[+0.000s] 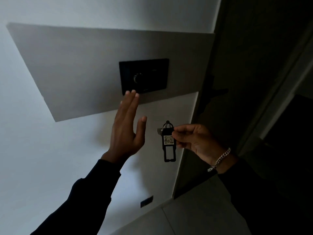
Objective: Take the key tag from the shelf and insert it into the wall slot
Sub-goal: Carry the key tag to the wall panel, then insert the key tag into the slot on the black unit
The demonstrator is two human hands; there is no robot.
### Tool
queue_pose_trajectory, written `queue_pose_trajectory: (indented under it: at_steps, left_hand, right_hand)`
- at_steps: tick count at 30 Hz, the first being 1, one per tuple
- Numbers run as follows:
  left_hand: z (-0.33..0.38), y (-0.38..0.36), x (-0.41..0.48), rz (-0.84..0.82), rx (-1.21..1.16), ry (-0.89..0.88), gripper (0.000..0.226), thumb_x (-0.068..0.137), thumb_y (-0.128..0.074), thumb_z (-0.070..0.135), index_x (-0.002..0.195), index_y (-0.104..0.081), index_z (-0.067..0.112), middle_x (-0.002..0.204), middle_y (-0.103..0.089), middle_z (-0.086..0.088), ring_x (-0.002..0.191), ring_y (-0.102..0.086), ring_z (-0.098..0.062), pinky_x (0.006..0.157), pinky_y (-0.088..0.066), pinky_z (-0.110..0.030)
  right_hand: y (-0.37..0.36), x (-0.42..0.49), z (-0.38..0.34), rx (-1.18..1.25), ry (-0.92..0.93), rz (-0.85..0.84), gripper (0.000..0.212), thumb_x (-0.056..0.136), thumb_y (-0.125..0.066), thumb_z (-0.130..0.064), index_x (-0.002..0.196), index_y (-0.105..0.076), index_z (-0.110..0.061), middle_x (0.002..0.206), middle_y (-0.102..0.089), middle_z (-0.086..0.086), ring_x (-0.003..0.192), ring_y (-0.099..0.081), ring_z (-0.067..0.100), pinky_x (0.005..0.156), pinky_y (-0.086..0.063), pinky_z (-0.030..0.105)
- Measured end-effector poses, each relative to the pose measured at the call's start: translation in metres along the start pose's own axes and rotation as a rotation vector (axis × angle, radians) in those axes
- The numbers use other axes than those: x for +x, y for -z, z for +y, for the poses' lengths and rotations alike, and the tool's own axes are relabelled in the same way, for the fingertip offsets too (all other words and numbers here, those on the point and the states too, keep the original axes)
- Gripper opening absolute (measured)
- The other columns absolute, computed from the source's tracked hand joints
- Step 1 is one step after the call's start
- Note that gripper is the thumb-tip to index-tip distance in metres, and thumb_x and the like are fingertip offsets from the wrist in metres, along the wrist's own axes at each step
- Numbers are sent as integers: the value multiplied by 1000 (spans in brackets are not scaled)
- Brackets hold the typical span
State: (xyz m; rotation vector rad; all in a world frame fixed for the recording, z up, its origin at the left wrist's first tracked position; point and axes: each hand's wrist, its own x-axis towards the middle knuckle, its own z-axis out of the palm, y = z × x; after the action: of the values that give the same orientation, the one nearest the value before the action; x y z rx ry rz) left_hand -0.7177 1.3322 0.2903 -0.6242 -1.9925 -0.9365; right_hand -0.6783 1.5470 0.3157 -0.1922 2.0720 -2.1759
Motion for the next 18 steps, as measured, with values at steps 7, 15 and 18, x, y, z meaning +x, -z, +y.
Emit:
queue_pose_trajectory:
  at_steps: [7, 15, 18]
  left_hand:
    - [-21, -4, 83, 196, 260, -95, 57, 97, -42, 20, 148, -32, -5, 160, -29, -26, 154, -16, -37, 128, -10, -55]
    - [-58, 6, 115, 366, 960, -165, 62, 96, -31, 31, 151, -32, 3, 159, -33, -22, 154, -19, -30, 126, -1, -48]
    - [-63, 2, 116, 380, 1068, -139, 64, 97, -26, 35, 153, -27, 5, 162, -29, -18, 155, -15, -29, 126, -3, -50]
  right_hand:
    - [17, 73, -57, -150, 204, -178, 16, 66, -76, -17, 81, -76, -20, 74, -77, 1, 64, -68, 12, 56, -55, 18]
    - [29, 134, -111, -280, 660, -335, 19, 75, -77, -12, 87, -75, -27, 72, -76, -13, 66, -69, -1, 64, -54, 14]
    - [31, 148, -125, -284, 809, -326, 17, 73, -76, -22, 88, -75, -31, 79, -76, -12, 73, -71, 2, 70, -54, 17]
